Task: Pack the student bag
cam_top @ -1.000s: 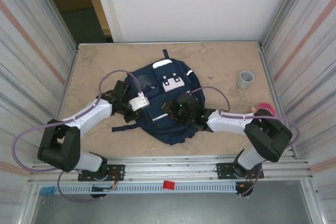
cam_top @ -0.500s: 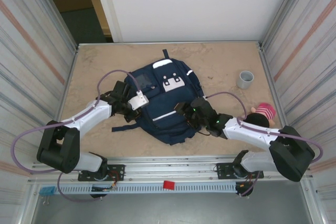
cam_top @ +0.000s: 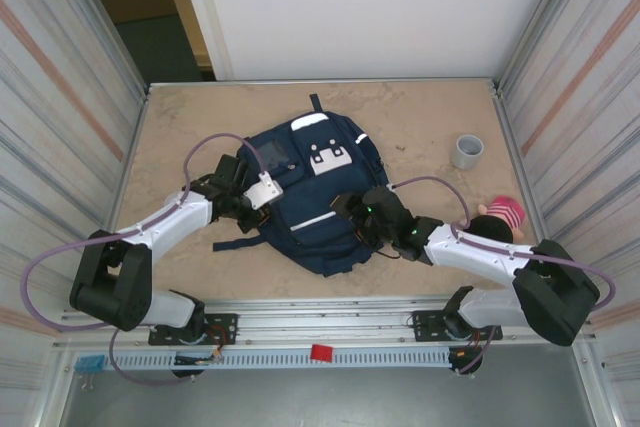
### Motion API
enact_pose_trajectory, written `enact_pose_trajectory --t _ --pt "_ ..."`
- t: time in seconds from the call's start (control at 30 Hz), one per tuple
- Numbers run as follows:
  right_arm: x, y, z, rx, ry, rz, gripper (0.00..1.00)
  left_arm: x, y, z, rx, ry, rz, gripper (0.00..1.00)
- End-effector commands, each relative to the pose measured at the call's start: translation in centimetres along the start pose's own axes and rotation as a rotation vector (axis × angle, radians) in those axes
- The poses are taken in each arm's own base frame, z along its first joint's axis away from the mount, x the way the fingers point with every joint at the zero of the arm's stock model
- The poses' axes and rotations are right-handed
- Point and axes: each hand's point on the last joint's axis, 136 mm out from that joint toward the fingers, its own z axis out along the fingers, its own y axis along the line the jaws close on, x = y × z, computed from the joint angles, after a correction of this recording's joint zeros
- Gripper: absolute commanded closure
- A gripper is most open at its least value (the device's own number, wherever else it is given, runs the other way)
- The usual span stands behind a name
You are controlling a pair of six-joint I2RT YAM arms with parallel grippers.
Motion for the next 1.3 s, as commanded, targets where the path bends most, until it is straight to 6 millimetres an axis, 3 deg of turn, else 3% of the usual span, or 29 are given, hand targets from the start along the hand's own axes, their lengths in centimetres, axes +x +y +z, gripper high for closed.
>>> enact_pose_trajectory --t 0.0,0.4,0.57,0.67,0.77,0.9,1.0,1.27 --pt "0.5 -2.0 0.1 0.086 0.018 0.028 0.14 -0.7 0.4 -0.3 -0.014 -0.046 -0.021 1.0" --pt "0.9 -2.9 -0.6 0.127 0.036 0.029 0.1 -0.8 1.1 -0.5 -0.025 -0.061 -0.045 1.0" --pt "1.3 -2.2 0.1 0.111 0.055 0.029 0.09 -1.0 0.9 -0.6 -0.017 -0.075 -0.048 1.0" --pt "1.3 -1.5 0.9 0.079 0.058 0.029 0.16 -1.5 0.5 -0.8 0.011 -0.1 -0.045 1.0" --pt "1.0 0.4 2.0 0.0 0.053 0.034 0.45 -2.1 -0.2 -1.2 0.041 -0.135 -0.038 1.0" --pt "0.5 4.3 2.3 -0.137 0.031 0.016 0.66 -2.1 -0.7 -1.5 0.056 -0.134 -0.024 1.0" --pt "-0.4 7.0 1.6 -0.215 -0.001 -0.015 0.75 -2.1 -1.5 -1.7 0.076 -0.128 -0.014 1.0" --pt "-2.2 14.2 -1.5 -0.406 -0.05 -0.105 0.87 -2.4 -3.8 -1.8 0.161 -0.13 -0.013 1.0"
